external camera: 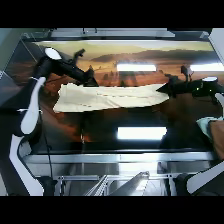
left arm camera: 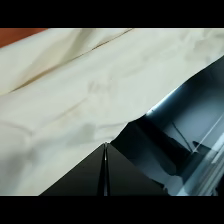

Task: Fold the shirts.

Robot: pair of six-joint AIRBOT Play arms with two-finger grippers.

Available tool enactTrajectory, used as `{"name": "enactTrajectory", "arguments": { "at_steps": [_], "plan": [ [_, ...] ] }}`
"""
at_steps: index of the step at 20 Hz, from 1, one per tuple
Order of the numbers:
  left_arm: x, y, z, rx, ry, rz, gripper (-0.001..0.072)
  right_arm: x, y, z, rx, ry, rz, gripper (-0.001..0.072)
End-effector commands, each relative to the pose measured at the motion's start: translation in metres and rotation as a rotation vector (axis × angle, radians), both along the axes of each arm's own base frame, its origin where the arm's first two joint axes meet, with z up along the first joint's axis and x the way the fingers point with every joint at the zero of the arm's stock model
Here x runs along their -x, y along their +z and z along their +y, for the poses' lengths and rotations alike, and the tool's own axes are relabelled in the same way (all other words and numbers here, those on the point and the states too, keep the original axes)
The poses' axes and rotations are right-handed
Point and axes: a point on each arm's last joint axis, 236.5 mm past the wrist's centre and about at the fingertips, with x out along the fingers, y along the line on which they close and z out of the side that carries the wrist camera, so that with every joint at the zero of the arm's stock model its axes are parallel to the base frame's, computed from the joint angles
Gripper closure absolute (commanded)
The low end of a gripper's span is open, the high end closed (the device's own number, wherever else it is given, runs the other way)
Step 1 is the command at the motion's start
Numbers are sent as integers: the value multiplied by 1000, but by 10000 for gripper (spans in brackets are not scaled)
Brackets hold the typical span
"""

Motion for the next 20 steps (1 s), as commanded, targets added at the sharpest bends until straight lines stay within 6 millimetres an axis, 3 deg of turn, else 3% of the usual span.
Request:
{"name": "enactTrajectory", "arguments": {
  "at_steps": [1,4,6,8,10,12,13,15,18,19,20],
  "plan": [
    [21,-58,-68,-62,-32,20,709,0,89,24,-131,81,-89,689],
    [42,-86,-114,-35,-52,52,709,17,185,67,-227,155,-260,689],
    [49,-79,-125,0,-57,73,706,29,226,98,-202,187,-366,689],
    [50,-26,-121,94,-97,98,707,33,251,128,-182,189,-448,689],
    [45,59,-96,198,-140,55,707,31,257,164,-178,183,-479,689],
    [43,150,-49,282,-116,-24,708,36,244,215,-190,223,-462,689],
    [42,194,-16,302,-72,-96,708,43,234,244,-195,252,-446,689],
    [40,258,53,306,81,-241,707,53,202,308,-175,291,-449,690],
    [55,331,147,260,261,-501,682,51,126,410,-43,203,-513,689],
    [61,345,171,236,304,-559,681,55,99,440,-4,188,-537,688],
    [67,357,192,211,348,-610,681,62,78,471,-6,181,-533,629]
  ]
}}
